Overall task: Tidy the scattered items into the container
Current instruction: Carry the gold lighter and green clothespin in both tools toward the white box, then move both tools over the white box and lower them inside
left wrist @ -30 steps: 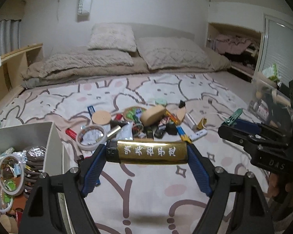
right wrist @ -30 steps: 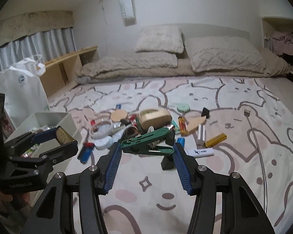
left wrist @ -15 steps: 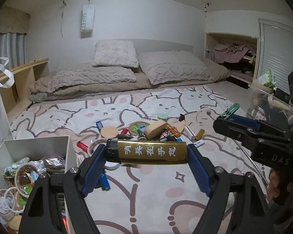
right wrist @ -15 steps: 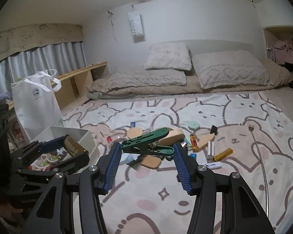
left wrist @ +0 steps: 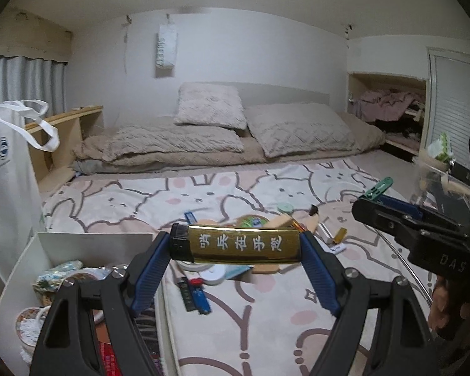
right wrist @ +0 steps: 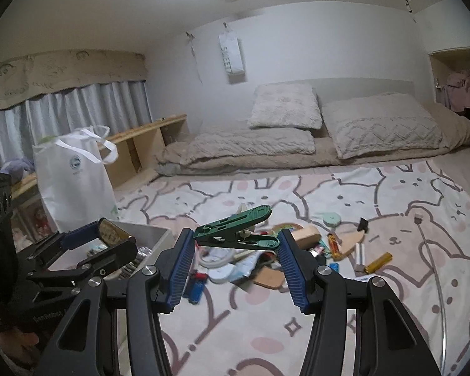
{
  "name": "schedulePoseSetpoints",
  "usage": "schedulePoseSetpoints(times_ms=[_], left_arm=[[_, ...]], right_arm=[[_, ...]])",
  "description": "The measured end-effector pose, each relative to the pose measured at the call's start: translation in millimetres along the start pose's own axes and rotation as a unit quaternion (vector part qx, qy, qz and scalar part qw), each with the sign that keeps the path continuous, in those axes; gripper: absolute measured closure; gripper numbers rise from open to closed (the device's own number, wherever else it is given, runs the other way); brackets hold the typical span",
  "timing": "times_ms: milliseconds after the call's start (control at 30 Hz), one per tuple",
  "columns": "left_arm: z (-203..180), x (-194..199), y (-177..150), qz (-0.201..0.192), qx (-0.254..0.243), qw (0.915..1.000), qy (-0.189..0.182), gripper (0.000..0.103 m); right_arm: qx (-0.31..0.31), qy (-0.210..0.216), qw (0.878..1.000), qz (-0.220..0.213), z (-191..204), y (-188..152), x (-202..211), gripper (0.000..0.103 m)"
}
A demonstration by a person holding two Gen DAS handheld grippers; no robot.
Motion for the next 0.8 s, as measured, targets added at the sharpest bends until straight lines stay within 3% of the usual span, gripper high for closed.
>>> schedulePoseSetpoints(times_ms=[500,800], left_arm=[[58,55,11,-0.046,0.036,0.9965,0.061,0.021],[113,77,4,-0.042,0.090,0.9906,0.095,0.021]], right_arm=[[0.009,0.056,0.998,-0.024,64,19,3,0.048],[0.028,0.090,0.996,-0.006,108,15,-6,0.048]])
Point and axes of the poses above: each gripper's, at about its wrist camera, not at the fingertips, and x roughly against the way its jaws point, z to its left, y to its top, the point moved 1 cm from there along -x, roughly the way its jaws point, and after that the axes turned 9 degrees about -y, right-handed, at the moved point
